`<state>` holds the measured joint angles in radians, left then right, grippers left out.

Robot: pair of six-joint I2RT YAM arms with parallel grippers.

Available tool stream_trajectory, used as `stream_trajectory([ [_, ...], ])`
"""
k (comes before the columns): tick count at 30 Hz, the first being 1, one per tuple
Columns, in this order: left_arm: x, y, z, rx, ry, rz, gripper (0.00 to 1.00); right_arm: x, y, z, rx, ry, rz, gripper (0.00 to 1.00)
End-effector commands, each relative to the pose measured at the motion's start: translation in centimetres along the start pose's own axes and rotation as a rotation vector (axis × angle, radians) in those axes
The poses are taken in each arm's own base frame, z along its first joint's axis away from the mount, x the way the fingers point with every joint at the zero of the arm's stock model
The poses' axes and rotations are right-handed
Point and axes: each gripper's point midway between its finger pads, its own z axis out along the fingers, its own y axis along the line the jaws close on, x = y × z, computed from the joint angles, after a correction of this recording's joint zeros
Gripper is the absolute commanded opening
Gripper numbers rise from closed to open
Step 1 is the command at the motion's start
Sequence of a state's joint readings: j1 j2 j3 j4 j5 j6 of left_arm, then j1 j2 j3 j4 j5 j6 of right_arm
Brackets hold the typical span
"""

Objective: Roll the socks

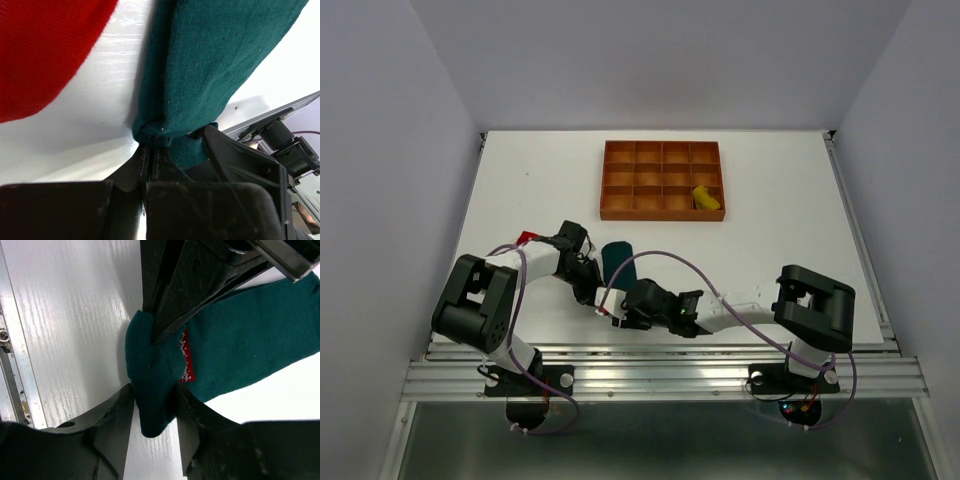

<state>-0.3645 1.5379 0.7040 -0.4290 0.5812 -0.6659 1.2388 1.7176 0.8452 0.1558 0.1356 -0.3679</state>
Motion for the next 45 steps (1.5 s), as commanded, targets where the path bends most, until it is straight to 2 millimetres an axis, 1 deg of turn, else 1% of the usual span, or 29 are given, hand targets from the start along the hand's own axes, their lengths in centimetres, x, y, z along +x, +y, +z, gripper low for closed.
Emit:
stream_trajectory([
  [1,0.1,-0.2,-0.4,-0.001,0.017,0.009,0.0,-2.2,0.1,0.4,-0.01,-0.05,-0.013,0.41],
  [3,0.2,-0.1,-0.3,0.001,0.018,0.006,0.0,-2.5,0.4,0.4,-0.028,-0.058,-0.008,0.33],
  [6,0.3,-0.2,-0.3,0.007,0.022,0.005,0.0,-2.5,0.7,0.4,-0.041,-0.059,0.002,0.28],
  [9,0.1,-0.5,-0.5,0.009,0.013,0.007,0.0,-2.3,1.4,0.6,-0.078,-0.047,0.019,0.17],
  [10,0.0,-0.5,-0.6,0.008,0.009,0.005,0.0,-2.2,1.7,0.6,-0.092,-0.043,0.024,0.17],
  [11,-0.2,-0.4,-0.7,-0.003,-0.002,0.006,0.07,-2.2,1.9,0.6,-0.099,-0.042,0.031,0.1],
  [12,-0.4,-0.7,-0.9,-0.002,-0.017,0.013,0.17,-1.9,1.6,0.7,-0.098,-0.035,0.066,0.07],
  [13,-0.7,-0.7,-1.0,-0.005,-0.029,0.015,0.27,-1.7,2.0,0.6,-0.133,-0.022,0.086,0.06],
  [14,-1.0,-0.8,-1.2,-0.013,-0.05,0.018,0.44,-1.7,1.8,0.6,-0.154,-0.018,0.137,0.03],
  [15,-1.5,-1.1,-1.5,-0.015,-0.072,0.023,0.51,-1.6,1.9,0.5,-0.178,-0.015,0.165,0.02],
  [16,-1.8,-1.2,-1.7,-0.022,-0.091,0.026,0.58,-1.5,2.5,0.2,-0.232,-0.01,0.198,0.01],
  [17,-2.2,-1.2,-2.1,-0.028,-0.112,0.025,0.64,-1.9,2.3,0.2,-0.245,-0.009,0.231,0.01],
  [19,-3.2,-1.4,-3.0,-0.037,-0.173,0.03,0.67,-2.0,2.4,-0.1,-0.295,-0.003,0.323,0.01],
  [20,-3.6,-1.5,-3.3,-0.036,-0.198,0.029,0.69,-1.5,2.8,-0.4,-0.326,0.025,0.355,0.01],
  [21,-4.6,-1.9,-4.2,-0.034,-0.253,0.029,0.71,-1.8,2.4,-0.5,-0.346,0.024,0.409,0.01],
  [22,-5.1,-1.9,-4.7,-0.042,-0.281,0.028,0.72,-1.8,2.6,-0.7,-0.371,0.033,0.436,0.01],
  [23,-5.5,-1.9,-5.1,-0.052,-0.303,0.025,0.73,-2.2,3.3,-1.1,-0.419,0.032,0.453,0.01],
  [24,-6.1,-1.4,-5.5,-0.08,-0.341,0.015,0.73,-2.1,3.0,-1.1,-0.423,0.041,0.473,0.01],
  [26,-6.3,-1.3,-6.3,-0.078,-0.385,-0.005,0.73,-1.9,2.8,-1.1,-0.43,0.052,0.501,0.01],
  [27,-6.5,-1.3,-6.8,-0.068,-0.414,-0.017,0.73,-1.6,2.5,-1.1,-0.431,0.064,0.562,0.01],
  [30,-6.6,-1.3,-7.1,-0.057,-0.444,-0.03,0.73,-1.4,2.2,-0.9,-0.479,0.069,0.636,0.01],
  [31,-6.7,-1.2,-7.3,-0.051,-0.46,-0.033,0.73,-1.8,2.5,-0.9,-0.498,0.072,0.669,0.01],
  [32,-6.7,-1.7,-7.7,-0.028,-0.482,-0.021,0.73,-1.0,1.9,-0.5,-0.495,0.089,0.709,0.01],
  [33,-6.5,-1.4,-7.4,-0.024,-0.48,-0.02,0.73,-1.0,1.9,-0.3,-0.502,0.101,0.751,0.01],
  [36,-6.2,-1.7,-7.7,0.013,-0.5,-0.006,0.74,-0.5,1.6,-0.1,-0.528,0.115,0.827,0.01],
  [41,-5.0,-1.6,-7.2,0.1,-0.522,0.022,0.74,0.1,-0.6,0.1,-0.516,0.1,1.015,0.01],
  [42,-4.7,-2.4,-7.4,0.147,-0.53,0.047,0.74,0.5,-0.5,0.0,-0.524,0.109,1.056,0.01],
  [43,-4.1,-1.9,-6.8,0.151,-0.515,0.041,0.74,-0.1,-1.0,0.0,-0.54,0.065,1.064,0.01],
  [45,-3.7,-2.8,-6.9,0.204,-0.527,0.072,0.74,-0.2,-1.0,-0.2,-0.563,0.057,1.114,0.01],
])
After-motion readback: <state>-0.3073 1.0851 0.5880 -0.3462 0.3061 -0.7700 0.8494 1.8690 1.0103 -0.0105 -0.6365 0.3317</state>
